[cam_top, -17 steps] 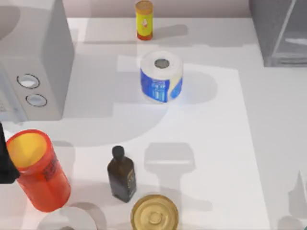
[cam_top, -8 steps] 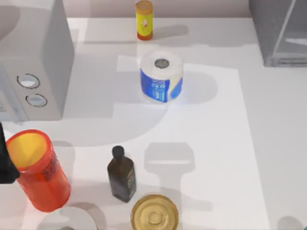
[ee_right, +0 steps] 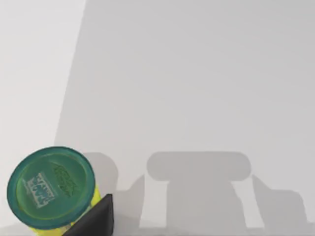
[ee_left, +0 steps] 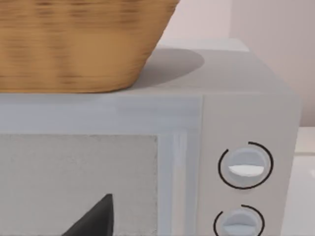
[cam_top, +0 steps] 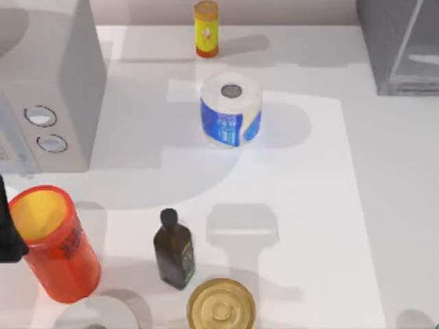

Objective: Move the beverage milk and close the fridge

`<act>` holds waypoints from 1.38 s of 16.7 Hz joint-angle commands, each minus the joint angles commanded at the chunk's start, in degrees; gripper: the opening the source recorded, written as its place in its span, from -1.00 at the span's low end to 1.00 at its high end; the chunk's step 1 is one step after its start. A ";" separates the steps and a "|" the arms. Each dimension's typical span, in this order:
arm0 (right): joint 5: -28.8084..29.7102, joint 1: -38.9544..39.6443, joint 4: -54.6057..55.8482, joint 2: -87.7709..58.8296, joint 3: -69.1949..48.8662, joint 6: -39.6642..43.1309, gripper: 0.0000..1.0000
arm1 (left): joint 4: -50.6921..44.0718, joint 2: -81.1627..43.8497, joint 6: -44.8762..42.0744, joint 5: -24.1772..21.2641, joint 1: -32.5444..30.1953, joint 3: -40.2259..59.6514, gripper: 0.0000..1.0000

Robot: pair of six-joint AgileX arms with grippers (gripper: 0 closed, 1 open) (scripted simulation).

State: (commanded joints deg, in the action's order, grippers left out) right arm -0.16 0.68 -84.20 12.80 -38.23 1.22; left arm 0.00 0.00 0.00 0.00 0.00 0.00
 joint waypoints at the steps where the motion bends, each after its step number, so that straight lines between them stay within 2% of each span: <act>1: -0.73 -1.17 -0.20 -1.17 -0.66 1.17 1.00 | 0.00 0.00 0.00 0.00 0.00 0.00 1.00; 4: -4.86 -8.04 -1.25 -8.34 -4.26 8.35 1.00 | 0.00 0.00 0.00 0.00 0.00 0.00 1.00; 7: -11.08 -18.91 -2.62 -20.47 -9.56 20.83 1.00 | 0.00 0.00 0.00 0.00 0.00 0.00 1.00; 18: -39.47 -74.20 -3.83 -84.14 -30.23 85.00 1.00 | 0.00 0.00 0.00 0.00 0.00 0.00 1.00; 23: -49.49 -95.08 -1.69 -107.16 -35.83 106.78 1.00 | 0.00 0.00 0.00 0.00 0.00 0.00 1.00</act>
State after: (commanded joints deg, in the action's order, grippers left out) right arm -49.64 -94.40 -85.89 -94.36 -74.06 108.00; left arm 0.00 0.00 0.00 0.00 0.00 0.00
